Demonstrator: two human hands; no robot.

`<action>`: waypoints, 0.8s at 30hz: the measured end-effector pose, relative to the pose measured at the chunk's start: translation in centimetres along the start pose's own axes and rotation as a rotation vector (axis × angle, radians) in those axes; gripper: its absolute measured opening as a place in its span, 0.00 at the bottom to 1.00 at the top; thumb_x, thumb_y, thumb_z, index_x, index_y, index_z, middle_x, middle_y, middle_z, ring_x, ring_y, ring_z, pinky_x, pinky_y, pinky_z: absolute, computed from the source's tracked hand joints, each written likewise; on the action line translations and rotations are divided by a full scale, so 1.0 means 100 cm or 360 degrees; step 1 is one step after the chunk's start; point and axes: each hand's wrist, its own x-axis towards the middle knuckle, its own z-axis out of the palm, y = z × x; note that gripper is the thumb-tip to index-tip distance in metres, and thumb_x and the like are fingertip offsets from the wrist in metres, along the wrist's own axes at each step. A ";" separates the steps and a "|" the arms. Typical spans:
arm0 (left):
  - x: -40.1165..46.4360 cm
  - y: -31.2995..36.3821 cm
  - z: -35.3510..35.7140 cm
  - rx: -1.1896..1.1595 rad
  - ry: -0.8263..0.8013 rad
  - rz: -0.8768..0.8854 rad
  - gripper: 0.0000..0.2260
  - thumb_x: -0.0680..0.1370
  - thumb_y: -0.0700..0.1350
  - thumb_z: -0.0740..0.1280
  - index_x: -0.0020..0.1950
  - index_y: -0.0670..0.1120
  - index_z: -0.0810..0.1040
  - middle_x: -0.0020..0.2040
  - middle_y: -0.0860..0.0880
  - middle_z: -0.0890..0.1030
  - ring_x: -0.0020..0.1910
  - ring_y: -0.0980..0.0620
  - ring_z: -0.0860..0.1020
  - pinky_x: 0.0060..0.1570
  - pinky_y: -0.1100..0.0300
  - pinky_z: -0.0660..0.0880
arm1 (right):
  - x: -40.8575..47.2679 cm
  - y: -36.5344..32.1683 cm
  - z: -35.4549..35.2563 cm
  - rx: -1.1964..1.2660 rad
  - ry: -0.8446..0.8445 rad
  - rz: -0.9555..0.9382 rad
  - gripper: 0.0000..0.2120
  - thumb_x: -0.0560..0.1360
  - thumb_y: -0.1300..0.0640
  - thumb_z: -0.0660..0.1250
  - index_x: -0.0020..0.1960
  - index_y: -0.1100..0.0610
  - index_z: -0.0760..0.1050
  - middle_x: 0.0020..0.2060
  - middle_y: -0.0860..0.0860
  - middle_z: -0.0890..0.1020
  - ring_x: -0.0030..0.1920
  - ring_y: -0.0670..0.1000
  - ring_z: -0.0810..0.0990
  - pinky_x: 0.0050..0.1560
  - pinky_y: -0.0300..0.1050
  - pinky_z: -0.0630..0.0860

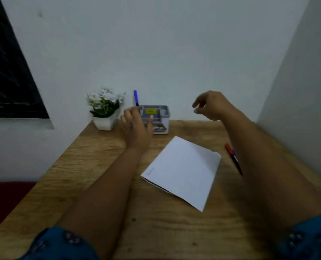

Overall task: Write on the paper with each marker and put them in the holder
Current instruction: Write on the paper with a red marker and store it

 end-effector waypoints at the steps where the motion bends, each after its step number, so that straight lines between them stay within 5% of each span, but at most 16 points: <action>1: -0.005 0.015 -0.002 -0.0045 -0.0031 0.0075 0.13 0.78 0.51 0.64 0.56 0.43 0.74 0.57 0.42 0.73 0.56 0.42 0.69 0.55 0.47 0.71 | -0.020 0.018 -0.013 -0.0104 -0.0085 0.0114 0.09 0.74 0.61 0.73 0.54 0.59 0.83 0.50 0.56 0.84 0.49 0.52 0.81 0.46 0.37 0.70; 4: -0.031 0.060 -0.005 -0.0271 -0.0320 0.0205 0.09 0.80 0.50 0.63 0.45 0.44 0.74 0.48 0.47 0.75 0.54 0.44 0.69 0.52 0.50 0.70 | -0.070 0.059 -0.033 -0.0302 -0.0201 0.0396 0.09 0.72 0.63 0.73 0.52 0.60 0.84 0.52 0.59 0.84 0.53 0.55 0.81 0.49 0.40 0.73; 8: -0.073 0.099 -0.009 -0.0535 -0.0558 0.0079 0.11 0.81 0.53 0.60 0.48 0.45 0.74 0.43 0.53 0.76 0.53 0.46 0.71 0.50 0.51 0.72 | -0.110 0.083 -0.022 -0.0400 -0.0281 0.0515 0.10 0.73 0.55 0.73 0.51 0.59 0.84 0.52 0.57 0.84 0.53 0.55 0.82 0.58 0.48 0.77; 12: -0.080 0.108 -0.012 -0.0546 -0.0640 0.0093 0.10 0.79 0.51 0.65 0.53 0.45 0.73 0.47 0.52 0.78 0.56 0.47 0.72 0.52 0.51 0.73 | -0.118 0.085 0.007 -0.0265 -0.0181 0.0559 0.12 0.77 0.51 0.69 0.49 0.61 0.81 0.45 0.56 0.83 0.48 0.55 0.81 0.47 0.47 0.77; 16: -0.078 0.102 -0.013 -0.0590 -0.0621 -0.0010 0.10 0.77 0.49 0.68 0.53 0.45 0.74 0.48 0.51 0.78 0.53 0.47 0.76 0.51 0.51 0.75 | -0.116 0.084 0.027 -0.0320 -0.0165 0.0575 0.15 0.77 0.52 0.67 0.35 0.57 0.70 0.34 0.53 0.74 0.41 0.53 0.76 0.38 0.45 0.70; 19: -0.076 0.099 -0.015 -0.0630 -0.0650 -0.0090 0.07 0.77 0.47 0.68 0.51 0.46 0.74 0.46 0.53 0.78 0.50 0.51 0.77 0.48 0.57 0.74 | -0.114 0.078 0.033 -0.0253 -0.0187 0.0622 0.16 0.74 0.49 0.71 0.36 0.57 0.70 0.39 0.56 0.78 0.40 0.52 0.76 0.37 0.45 0.70; 22: -0.068 0.093 -0.021 -0.0505 -0.0721 0.0134 0.08 0.78 0.42 0.65 0.57 0.44 0.77 0.52 0.50 0.80 0.54 0.50 0.77 0.54 0.54 0.75 | -0.108 0.062 0.028 -0.0116 -0.0140 0.0484 0.18 0.74 0.45 0.71 0.41 0.62 0.80 0.39 0.57 0.82 0.40 0.53 0.80 0.33 0.42 0.70; 24: -0.061 0.087 -0.022 -0.0182 -0.0764 0.0535 0.17 0.79 0.42 0.64 0.68 0.46 0.72 0.66 0.48 0.74 0.66 0.49 0.70 0.67 0.52 0.67 | -0.105 0.044 0.022 -0.0011 -0.0156 0.0223 0.11 0.76 0.48 0.69 0.44 0.56 0.78 0.42 0.53 0.82 0.41 0.51 0.79 0.35 0.42 0.70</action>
